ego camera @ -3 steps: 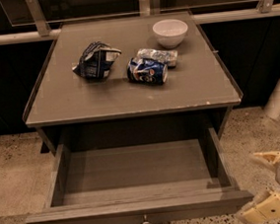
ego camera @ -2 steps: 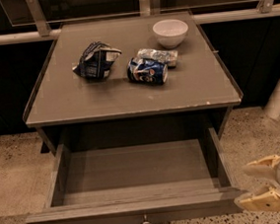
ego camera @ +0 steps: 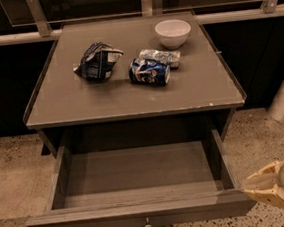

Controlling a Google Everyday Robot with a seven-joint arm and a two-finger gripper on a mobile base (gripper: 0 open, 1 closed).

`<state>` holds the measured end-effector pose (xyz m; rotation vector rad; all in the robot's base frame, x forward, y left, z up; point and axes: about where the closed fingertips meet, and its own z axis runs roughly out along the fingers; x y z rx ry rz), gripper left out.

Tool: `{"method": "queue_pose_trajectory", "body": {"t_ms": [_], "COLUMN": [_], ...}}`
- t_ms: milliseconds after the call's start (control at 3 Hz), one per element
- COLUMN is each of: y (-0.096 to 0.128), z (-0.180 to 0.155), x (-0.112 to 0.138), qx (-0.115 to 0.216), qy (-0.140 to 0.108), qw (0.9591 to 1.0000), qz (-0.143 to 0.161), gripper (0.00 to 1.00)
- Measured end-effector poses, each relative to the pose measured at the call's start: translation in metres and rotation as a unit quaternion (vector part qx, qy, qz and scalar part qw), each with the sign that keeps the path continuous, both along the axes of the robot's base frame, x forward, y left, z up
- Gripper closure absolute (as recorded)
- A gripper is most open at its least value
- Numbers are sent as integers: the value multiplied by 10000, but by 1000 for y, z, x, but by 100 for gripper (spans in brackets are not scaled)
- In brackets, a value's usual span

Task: Close top drawer

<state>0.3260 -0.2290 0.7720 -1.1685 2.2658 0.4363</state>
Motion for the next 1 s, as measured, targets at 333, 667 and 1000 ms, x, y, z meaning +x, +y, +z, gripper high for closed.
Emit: {"method": "queue_pose_trajectory", "body": {"t_ms": [333, 667, 1000], "y": [-3, -9, -21], "z": [-8, -24, -52], "x": [-9, -27, -31], "qx": [81, 25, -10], "qy": [-34, -181, -147], "qw": [10000, 9993, 9982], "qz": [-38, -316, -582], "gripper": [100, 100, 100]}}
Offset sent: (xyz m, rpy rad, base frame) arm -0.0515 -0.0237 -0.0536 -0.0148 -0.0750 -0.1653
